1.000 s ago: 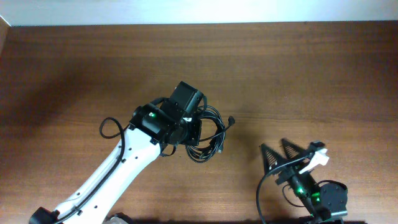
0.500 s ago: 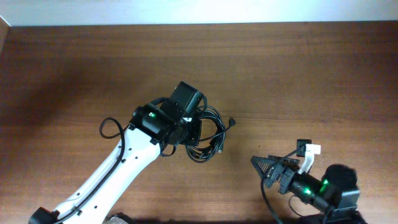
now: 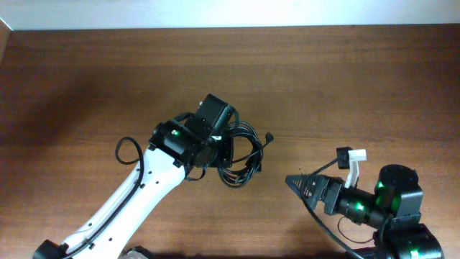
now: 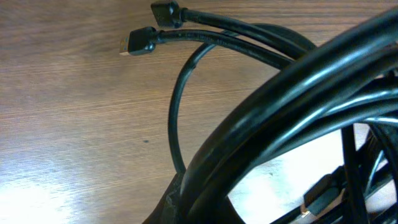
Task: Untangle cables
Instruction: 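Move the right gripper toward the cables held by the left gripper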
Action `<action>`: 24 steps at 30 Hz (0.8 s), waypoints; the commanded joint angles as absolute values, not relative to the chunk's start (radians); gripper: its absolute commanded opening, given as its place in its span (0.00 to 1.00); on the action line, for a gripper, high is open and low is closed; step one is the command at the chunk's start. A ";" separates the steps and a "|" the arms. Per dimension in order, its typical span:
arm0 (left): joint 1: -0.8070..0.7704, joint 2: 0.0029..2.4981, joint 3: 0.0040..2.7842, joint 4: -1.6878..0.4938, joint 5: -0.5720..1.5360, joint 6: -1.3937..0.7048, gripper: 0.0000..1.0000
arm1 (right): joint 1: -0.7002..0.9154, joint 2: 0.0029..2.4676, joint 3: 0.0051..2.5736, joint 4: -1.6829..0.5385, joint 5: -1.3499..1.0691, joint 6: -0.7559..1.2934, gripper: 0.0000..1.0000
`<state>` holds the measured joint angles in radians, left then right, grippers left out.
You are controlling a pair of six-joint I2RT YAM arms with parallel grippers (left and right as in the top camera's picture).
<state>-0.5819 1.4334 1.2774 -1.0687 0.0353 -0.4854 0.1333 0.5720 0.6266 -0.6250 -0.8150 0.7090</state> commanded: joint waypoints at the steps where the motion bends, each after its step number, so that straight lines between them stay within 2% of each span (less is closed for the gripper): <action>1: -0.580 1.407 1.297 -1.063 0.149 -0.511 0.00 | 0.171 0.624 0.638 -0.543 -0.827 0.789 0.90; 8: -0.580 1.407 1.297 -1.052 0.206 -0.507 0.00 | 0.282 0.877 0.638 -0.414 -0.808 0.794 0.62; 9: -0.580 1.407 1.297 -1.044 0.232 -0.507 0.00 | 0.284 0.926 0.638 -0.404 -0.809 0.794 0.54; 13: -0.581 1.407 1.297 -1.005 0.325 -0.506 0.00 | 0.284 1.061 0.638 -0.377 -0.809 0.794 0.42; 17: -0.581 1.407 1.297 -0.979 0.378 -0.500 0.00 | 0.284 1.102 0.638 -0.377 -0.809 0.775 0.15; 18: -0.580 1.407 1.297 -0.978 0.378 -0.491 0.00 | 0.284 1.100 0.638 -0.378 -0.809 0.752 0.05; 20: -0.580 1.407 1.297 -0.978 0.350 -0.438 0.00 | 0.284 1.100 0.638 -0.402 -0.822 0.736 0.04; 24: -0.580 1.407 1.297 -0.978 0.100 -0.433 0.00 | 0.284 1.098 0.638 -0.412 -0.923 0.682 0.04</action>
